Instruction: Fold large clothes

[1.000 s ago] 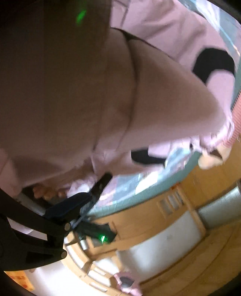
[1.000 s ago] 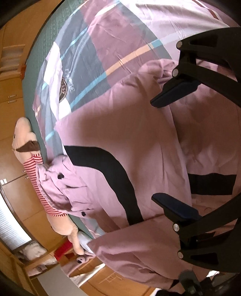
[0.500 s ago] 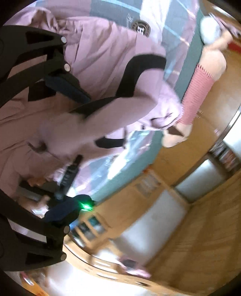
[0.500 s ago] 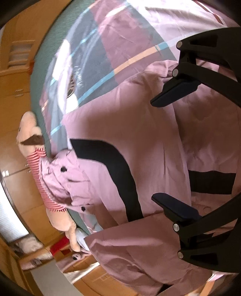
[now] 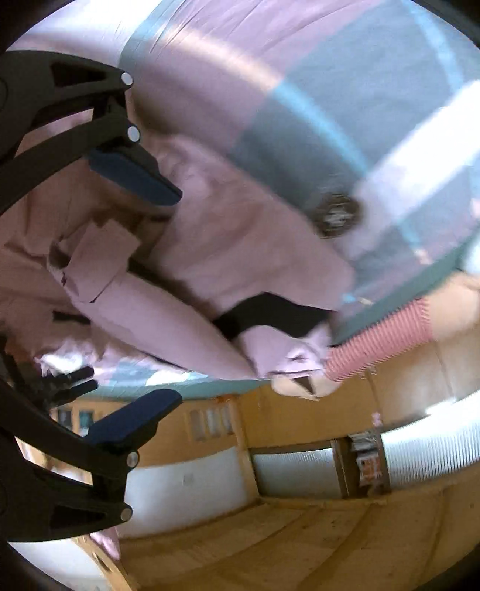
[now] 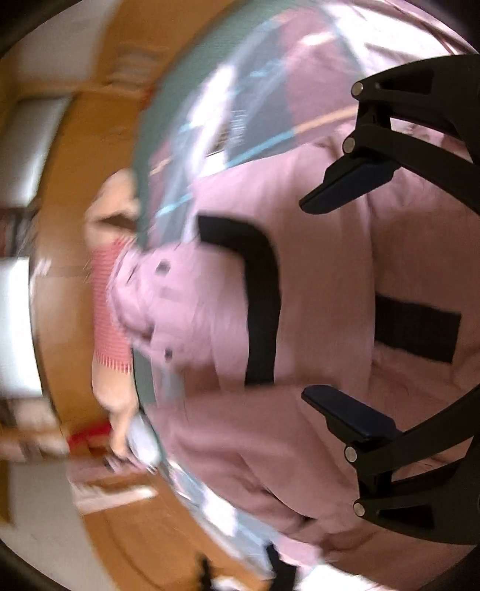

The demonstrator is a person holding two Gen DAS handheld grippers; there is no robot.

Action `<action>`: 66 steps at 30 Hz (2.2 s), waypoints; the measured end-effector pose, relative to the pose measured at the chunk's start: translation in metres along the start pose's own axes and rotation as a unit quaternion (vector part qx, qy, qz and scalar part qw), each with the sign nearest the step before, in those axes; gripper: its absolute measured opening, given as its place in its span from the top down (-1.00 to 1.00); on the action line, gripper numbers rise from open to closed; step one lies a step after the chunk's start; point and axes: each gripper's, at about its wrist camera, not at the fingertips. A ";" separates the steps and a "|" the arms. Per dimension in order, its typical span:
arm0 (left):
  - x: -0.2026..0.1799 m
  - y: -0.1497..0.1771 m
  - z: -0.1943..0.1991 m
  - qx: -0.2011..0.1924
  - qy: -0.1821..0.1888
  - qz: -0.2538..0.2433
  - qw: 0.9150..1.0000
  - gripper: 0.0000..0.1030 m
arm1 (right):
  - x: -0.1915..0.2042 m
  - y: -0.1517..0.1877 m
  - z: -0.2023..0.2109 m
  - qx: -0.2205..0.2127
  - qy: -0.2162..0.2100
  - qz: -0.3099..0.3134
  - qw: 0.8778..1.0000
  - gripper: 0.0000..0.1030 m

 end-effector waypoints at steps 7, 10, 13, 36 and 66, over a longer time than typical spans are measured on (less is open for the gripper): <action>-0.020 0.034 -0.064 0.131 0.069 -0.021 0.989 -0.96 | 0.106 0.029 -0.001 0.014 -0.077 0.190 0.979 -0.83; -0.035 0.049 -0.080 0.162 0.085 -0.045 0.982 -0.96 | 0.114 0.031 -0.015 0.030 -0.075 0.201 0.976 -0.83; -0.053 0.060 -0.082 0.159 0.077 -0.088 0.980 -0.96 | 0.106 0.026 -0.026 0.043 -0.090 0.173 0.980 -0.67; -0.007 0.027 -0.062 0.076 -0.051 0.008 0.996 -0.87 | -0.128 -0.010 -0.038 0.011 -0.106 -0.284 0.953 -0.85; -0.026 0.032 -0.027 0.006 -0.130 -0.065 0.989 -0.94 | -0.097 -0.022 -0.011 0.025 -0.230 -0.290 0.929 0.71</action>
Point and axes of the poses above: each gripper's, at about its wrist camera, not at the fingertips, and z roughly against the way its jaws point, x to its left, y to its underside, and after that the axes turned 11 degrees about -y, right-handed
